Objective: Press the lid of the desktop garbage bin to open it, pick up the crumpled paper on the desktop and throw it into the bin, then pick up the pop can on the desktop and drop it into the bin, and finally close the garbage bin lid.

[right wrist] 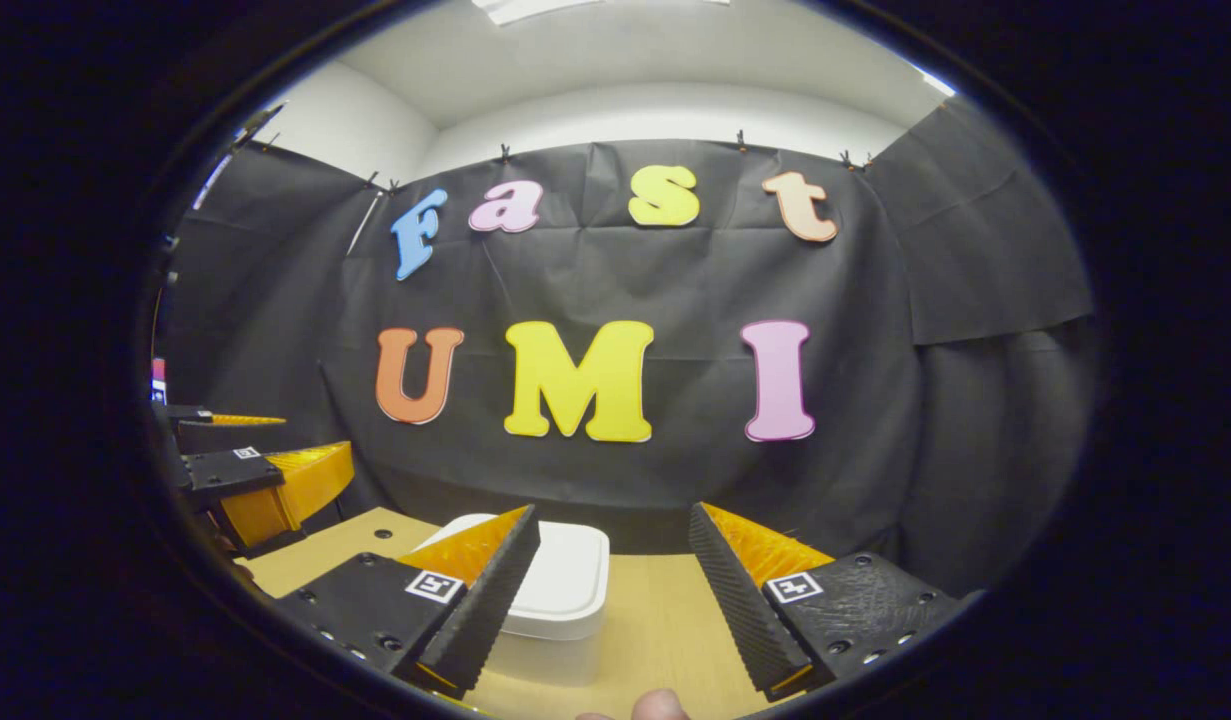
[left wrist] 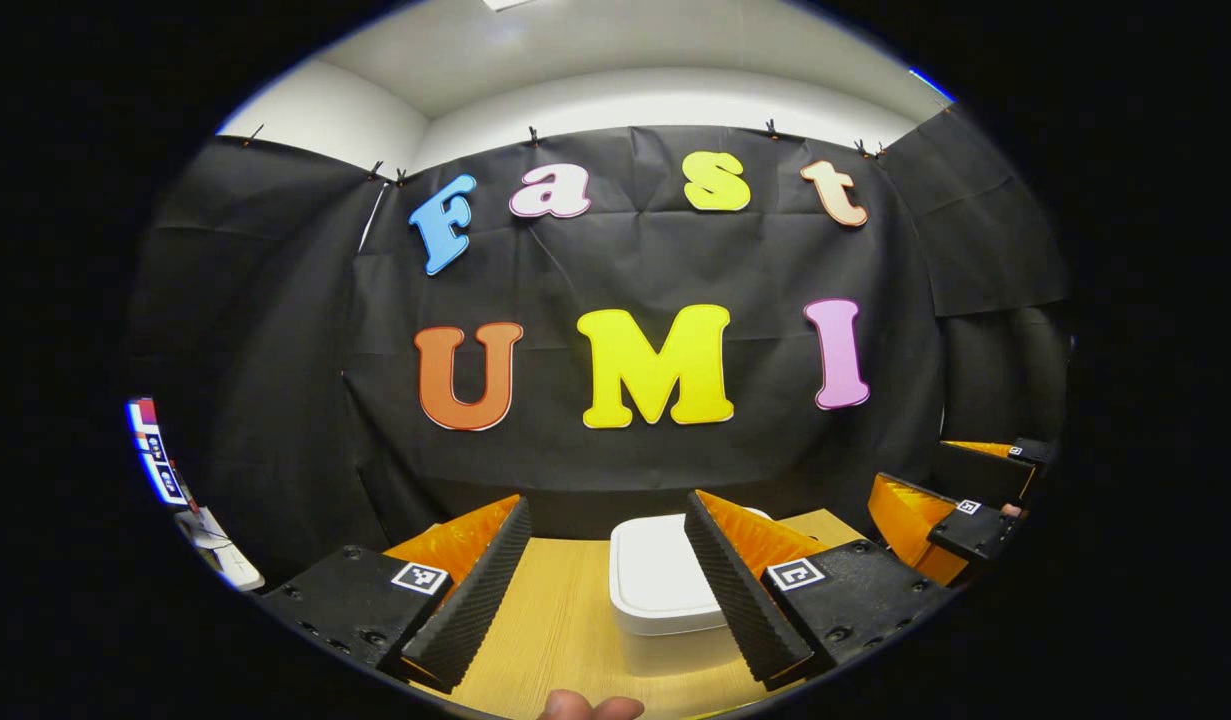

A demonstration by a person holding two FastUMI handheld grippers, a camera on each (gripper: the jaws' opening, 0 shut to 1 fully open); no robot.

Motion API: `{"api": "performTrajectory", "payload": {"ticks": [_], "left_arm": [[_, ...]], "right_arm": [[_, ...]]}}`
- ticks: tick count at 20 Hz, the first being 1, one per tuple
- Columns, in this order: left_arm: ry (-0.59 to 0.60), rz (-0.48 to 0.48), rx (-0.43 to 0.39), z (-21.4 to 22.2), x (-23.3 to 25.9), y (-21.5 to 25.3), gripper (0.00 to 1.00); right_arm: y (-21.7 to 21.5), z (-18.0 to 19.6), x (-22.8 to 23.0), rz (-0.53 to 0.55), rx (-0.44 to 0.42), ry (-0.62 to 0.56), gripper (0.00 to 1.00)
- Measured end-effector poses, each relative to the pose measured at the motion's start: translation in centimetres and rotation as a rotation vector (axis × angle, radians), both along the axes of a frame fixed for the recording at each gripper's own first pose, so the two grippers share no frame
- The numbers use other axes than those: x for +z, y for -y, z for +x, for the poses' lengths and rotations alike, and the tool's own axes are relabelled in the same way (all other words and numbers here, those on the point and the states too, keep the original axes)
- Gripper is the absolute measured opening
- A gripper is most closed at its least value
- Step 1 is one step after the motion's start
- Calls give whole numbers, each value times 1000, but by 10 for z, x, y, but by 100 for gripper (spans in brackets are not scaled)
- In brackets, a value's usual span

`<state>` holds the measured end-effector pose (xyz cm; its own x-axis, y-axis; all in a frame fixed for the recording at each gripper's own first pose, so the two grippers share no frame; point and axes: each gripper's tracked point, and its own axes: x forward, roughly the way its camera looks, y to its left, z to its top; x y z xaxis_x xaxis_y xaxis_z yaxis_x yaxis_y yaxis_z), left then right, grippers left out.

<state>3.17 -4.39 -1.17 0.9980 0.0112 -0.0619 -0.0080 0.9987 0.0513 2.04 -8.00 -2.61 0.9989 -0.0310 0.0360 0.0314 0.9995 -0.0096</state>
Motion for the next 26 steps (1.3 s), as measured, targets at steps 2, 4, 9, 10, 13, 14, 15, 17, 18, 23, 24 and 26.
{"api": "performTrajectory", "payload": {"ticks": [2,4,9,10,13,14,15,17,18,23,24,26], "left_arm": [[-6,-7,0,0,-4,1,100],[-7,-9,-3,0,-6,2,100],[5,11,-21,0,-4,11,100],[10,13,-20,-1,-3,10,99],[13,15,-15,-2,-4,8,100],[11,15,-12,-3,-5,8,99],[9,13,-6,-3,-6,6,100],[5,5,0,-3,-7,5,100],[5,2,-1,-4,-8,6,100],[8,-5,-5,-7,-8,8,99],[8,-3,-3,-7,-7,7,99],[14,2,0,-7,-5,6,100]], "right_arm": [[0,-1,6,7,-4,19,94],[1,-1,6,8,-4,24,94],[1,-1,5,30,-3,16,94],[1,-2,3,34,-5,13,95],[-1,-2,0,52,-6,2,95],[0,-1,0,52,-8,0,94],[1,-1,0,53,-12,0,94],[0,-1,1,53,-11,1,94],[-1,-2,1,50,-9,3,95],[-4,-3,3,42,-3,9,94],[-3,-3,3,42,-5,9,94],[-3,-3,2,47,-6,6,94]]}}
